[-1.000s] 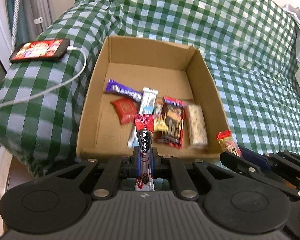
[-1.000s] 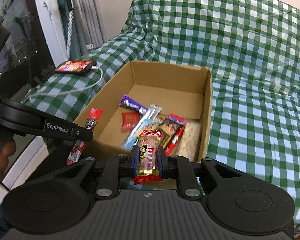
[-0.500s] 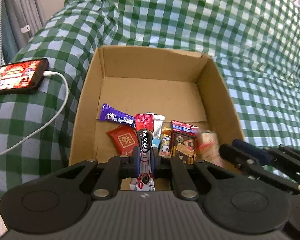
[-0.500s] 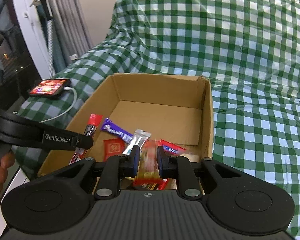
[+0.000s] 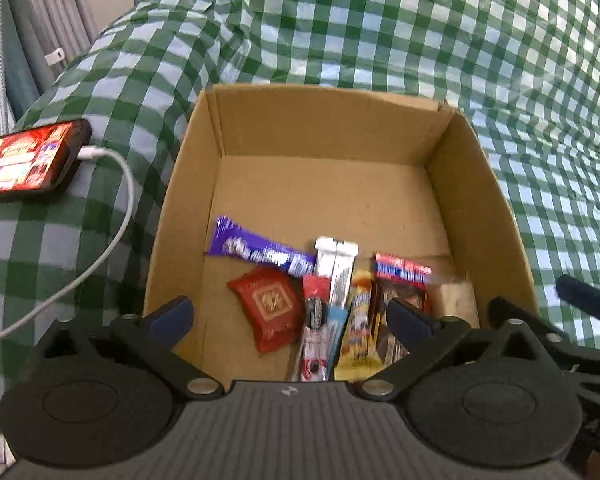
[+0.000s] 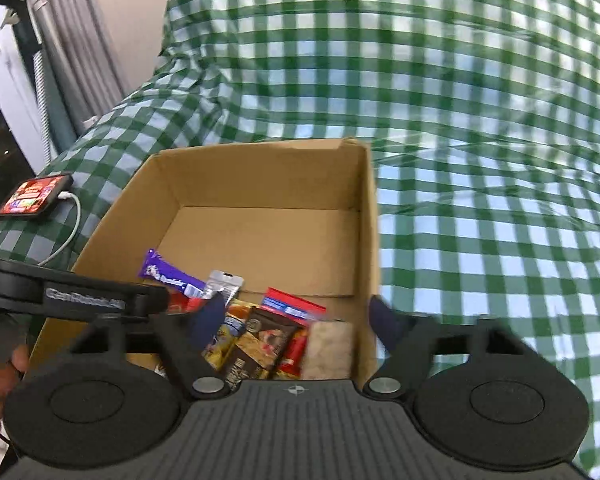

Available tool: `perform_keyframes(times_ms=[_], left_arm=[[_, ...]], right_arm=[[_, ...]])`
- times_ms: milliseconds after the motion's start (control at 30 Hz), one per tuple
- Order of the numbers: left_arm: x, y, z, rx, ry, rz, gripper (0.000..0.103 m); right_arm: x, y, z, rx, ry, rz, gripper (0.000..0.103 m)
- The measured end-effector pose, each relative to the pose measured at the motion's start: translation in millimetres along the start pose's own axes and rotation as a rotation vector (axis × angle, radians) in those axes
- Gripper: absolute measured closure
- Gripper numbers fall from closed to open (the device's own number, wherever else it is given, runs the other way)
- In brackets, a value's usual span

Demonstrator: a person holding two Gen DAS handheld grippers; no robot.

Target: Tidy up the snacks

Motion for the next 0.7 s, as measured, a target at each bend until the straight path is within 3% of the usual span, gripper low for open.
perform_keyframes(times_ms=[67, 267, 433, 567, 700], left_arm=[[2, 10, -8, -0.002, 0.007, 0.032, 0.000], [-2, 60, -50, -0.078, 0.018, 0.091, 0.000], [-8, 97, -80, -0.126, 0.021, 0.082, 0.000], [-11, 122, -97, -0.161, 0.001, 0.092, 0.000], [-16, 142, -111, -0.166, -0.028, 0.148, 0.000]], right_arm=[[-2, 11, -4, -0.010, -0.001, -0.003, 0.011], [3, 55, -27, -0.041, -0.012, 0.014, 0.005], [23, 92, -60, -0.057, 0.027, 0.038, 0.001], [36, 120, -77, -0.130, 0.100, 0.009, 0.001], [32, 144, -85, -0.186, 0.104, -0.031, 0.001]])
Point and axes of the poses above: each gripper's, at about its wrist camera, not at the fingertips, and y roughly against the way its jaws point, x to its left, z to its top, the point moved 5 cm from there along -y, roughly the way its jaws point, and after that the axes turned 10 degrees about -y, right-handed, at the moved point
